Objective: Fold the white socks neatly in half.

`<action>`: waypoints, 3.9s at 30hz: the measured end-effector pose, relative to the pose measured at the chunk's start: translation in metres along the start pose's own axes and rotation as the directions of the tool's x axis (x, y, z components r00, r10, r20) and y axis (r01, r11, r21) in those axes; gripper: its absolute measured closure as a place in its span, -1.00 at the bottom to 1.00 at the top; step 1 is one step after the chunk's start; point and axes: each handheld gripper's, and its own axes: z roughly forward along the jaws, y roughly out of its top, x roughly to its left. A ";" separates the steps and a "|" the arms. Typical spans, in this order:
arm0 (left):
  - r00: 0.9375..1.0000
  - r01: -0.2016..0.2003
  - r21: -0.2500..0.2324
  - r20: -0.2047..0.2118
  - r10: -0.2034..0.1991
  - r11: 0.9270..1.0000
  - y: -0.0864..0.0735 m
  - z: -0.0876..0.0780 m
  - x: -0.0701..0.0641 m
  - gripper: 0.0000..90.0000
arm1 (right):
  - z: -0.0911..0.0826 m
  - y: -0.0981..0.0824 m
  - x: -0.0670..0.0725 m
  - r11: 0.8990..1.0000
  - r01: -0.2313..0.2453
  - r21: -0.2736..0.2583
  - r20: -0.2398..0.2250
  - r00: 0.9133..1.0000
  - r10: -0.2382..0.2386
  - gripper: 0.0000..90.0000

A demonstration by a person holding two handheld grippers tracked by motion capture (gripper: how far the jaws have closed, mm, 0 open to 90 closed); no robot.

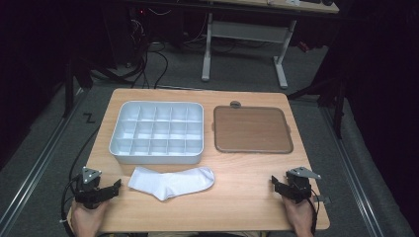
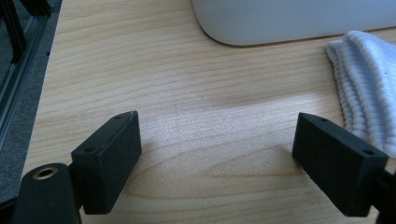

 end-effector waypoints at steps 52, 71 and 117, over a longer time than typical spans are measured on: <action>0.976 0.089 0.070 0.191 -0.101 0.994 0.009 -0.018 -0.043 -0.28 | -0.002 0.028 0.069 0.991 0.119 -0.067 -0.258 0.957 -0.133 0.38; 0.978 0.072 0.129 0.187 -0.096 0.989 -0.002 0.001 -0.070 -0.11 | 0.017 0.054 0.143 0.978 0.190 -0.084 -0.440 0.874 -0.208 0.35; 0.953 0.053 0.228 0.279 -0.117 0.972 -0.012 -0.002 -0.094 0.86 | 0.029 0.050 0.138 0.975 0.222 -0.011 -0.399 0.893 -0.208 0.90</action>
